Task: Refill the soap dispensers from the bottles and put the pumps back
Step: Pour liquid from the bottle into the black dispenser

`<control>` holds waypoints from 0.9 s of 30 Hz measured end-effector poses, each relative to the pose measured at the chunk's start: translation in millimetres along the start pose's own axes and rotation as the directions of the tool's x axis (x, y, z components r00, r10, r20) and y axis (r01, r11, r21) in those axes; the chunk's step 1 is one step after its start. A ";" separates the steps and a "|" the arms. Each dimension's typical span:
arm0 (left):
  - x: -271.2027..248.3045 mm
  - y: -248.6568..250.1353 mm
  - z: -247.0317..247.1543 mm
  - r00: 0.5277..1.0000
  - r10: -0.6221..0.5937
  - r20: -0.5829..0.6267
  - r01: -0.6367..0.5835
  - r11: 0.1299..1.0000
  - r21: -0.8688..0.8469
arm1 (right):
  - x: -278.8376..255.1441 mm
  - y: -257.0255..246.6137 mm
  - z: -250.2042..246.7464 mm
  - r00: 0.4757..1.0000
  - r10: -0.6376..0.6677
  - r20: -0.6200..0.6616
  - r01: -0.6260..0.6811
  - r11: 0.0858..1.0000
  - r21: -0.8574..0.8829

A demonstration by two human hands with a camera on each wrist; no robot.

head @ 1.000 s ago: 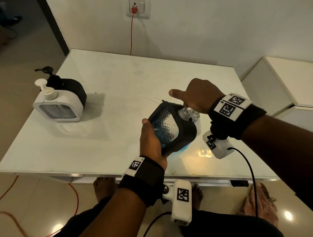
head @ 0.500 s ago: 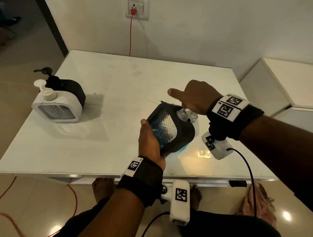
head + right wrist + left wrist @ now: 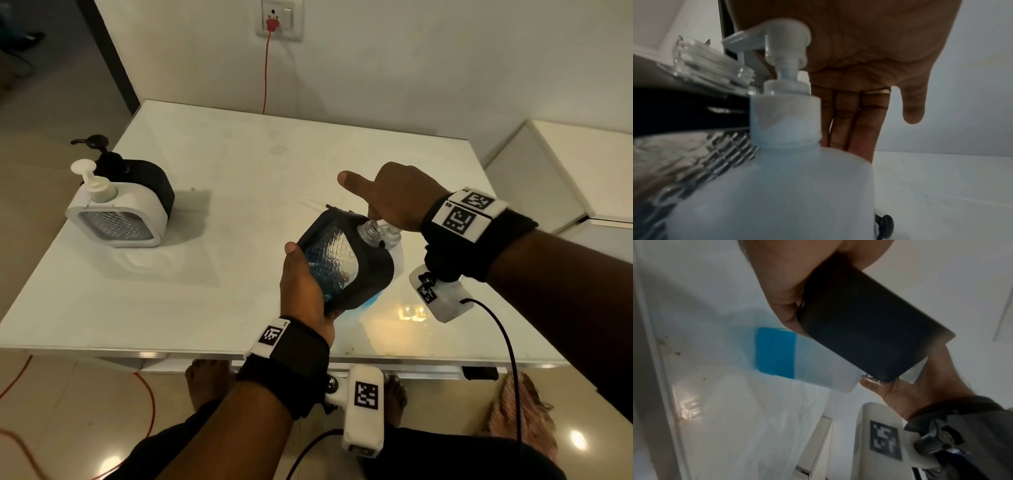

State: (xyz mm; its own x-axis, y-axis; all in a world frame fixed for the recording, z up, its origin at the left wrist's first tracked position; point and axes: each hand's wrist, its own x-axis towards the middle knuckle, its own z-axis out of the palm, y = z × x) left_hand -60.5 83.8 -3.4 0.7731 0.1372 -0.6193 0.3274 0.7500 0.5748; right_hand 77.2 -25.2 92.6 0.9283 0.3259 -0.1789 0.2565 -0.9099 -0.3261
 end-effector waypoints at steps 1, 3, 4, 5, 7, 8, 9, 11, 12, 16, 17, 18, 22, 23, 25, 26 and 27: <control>-0.5 0.0 0.7 1.000 -0.005 0.004 0.005 1.000 0.000 | -0.2 0.1 0.3 1.000 0.005 -0.014 -0.005 1.000 -0.023; -2.2 0.4 2.0 1.000 -0.008 0.004 0.008 1.000 0.002 | -2.5 0.4 1.5 0.999 0.013 -0.050 -0.017 0.998 -0.065; -2.6 0.7 2.1 1.000 -0.007 0.001 0.007 1.000 0.000 | -4.0 0.5 2.3 0.998 0.013 -0.063 -0.018 0.997 -0.081; -2.7 1.2 2.4 1.000 -0.005 0.002 0.005 1.000 -0.002 | -5.1 0.3 2.2 0.997 0.012 -0.072 -0.019 0.995 -0.096; -2.0 0.5 2.0 1.000 0.002 0.004 -0.002 1.000 -0.002 | -5.4 -0.4 1.3 0.998 0.009 -0.067 -0.015 0.995 -0.096; -2.1 0.4 1.7 1.000 0.003 0.004 -0.003 1.000 0.001 | -5.0 -0.9 0.6 0.999 0.010 -0.049 -0.014 0.997 -0.074; -2.2 0.3 1.2 1.000 0.002 0.003 -0.002 1.000 0.002 | -4.2 -1.4 -0.3 1.000 0.011 -0.028 -0.012 0.999 -0.046; -2.2 -0.2 0.8 1.000 -0.001 0.006 0.001 1.000 -0.001 | -2.9 -1.3 -2.9 1.000 0.009 0.007 -0.008 1.000 -0.011; -2.1 0.2 1.2 1.000 0.003 0.006 -0.003 1.000 -0.003 | -2.1 -1.4 -4.0 1.000 0.004 0.018 -0.003 1.000 -0.011; -2.3 1.1 1.9 1.000 0.010 0.001 -0.010 1.000 -0.009 | -3.4 -1.1 -1.7 1.000 0.000 -0.015 -0.001 1.000 -0.028; -2.1 0.8 2.3 1.000 0.007 0.002 -0.007 1.000 -0.008 | -3.6 -0.9 -0.6 0.999 0.003 -0.038 -0.004 0.999 -0.044; -2.4 0.8 2.8 1.000 0.005 0.001 -0.005 1.000 -0.006 | -4.7 -1.4 -0.2 0.998 0.010 -0.058 -0.013 0.998 -0.061; -3.1 1.1 3.5 1.000 0.012 -0.008 -0.012 1.000 -0.008 | -5.9 -1.4 1.8 0.996 0.036 -0.086 -0.044 0.995 -0.089; -3.5 1.0 3.5 1.000 0.012 -0.008 -0.012 1.000 -0.007 | -5.0 -0.6 2.4 0.997 0.034 -0.075 -0.040 0.996 -0.082; -4.1 0.5 3.6 1.000 0.012 -0.008 -0.013 1.000 -0.009 | -3.6 0.2 1.2 0.999 0.024 -0.039 -0.025 0.999 -0.048; -4.5 0.5 3.4 1.000 0.013 -0.007 -0.013 1.000 -0.011 | -3.4 -0.1 -0.5 1.000 0.021 -0.016 -0.022 0.999 -0.024; -4.7 1.0 3.6 1.000 0.016 -0.005 -0.016 1.000 -0.011 | -2.3 -0.3 -2.3 1.000 0.018 0.003 -0.018 1.000 -0.006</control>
State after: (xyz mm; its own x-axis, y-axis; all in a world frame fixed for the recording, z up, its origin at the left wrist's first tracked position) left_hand -61.8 81.5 2.1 0.7756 0.1522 -0.6126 0.3091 0.7547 0.5787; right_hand 75.5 -26.2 95.2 0.9318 0.3106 -0.1876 0.2417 -0.9169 -0.3176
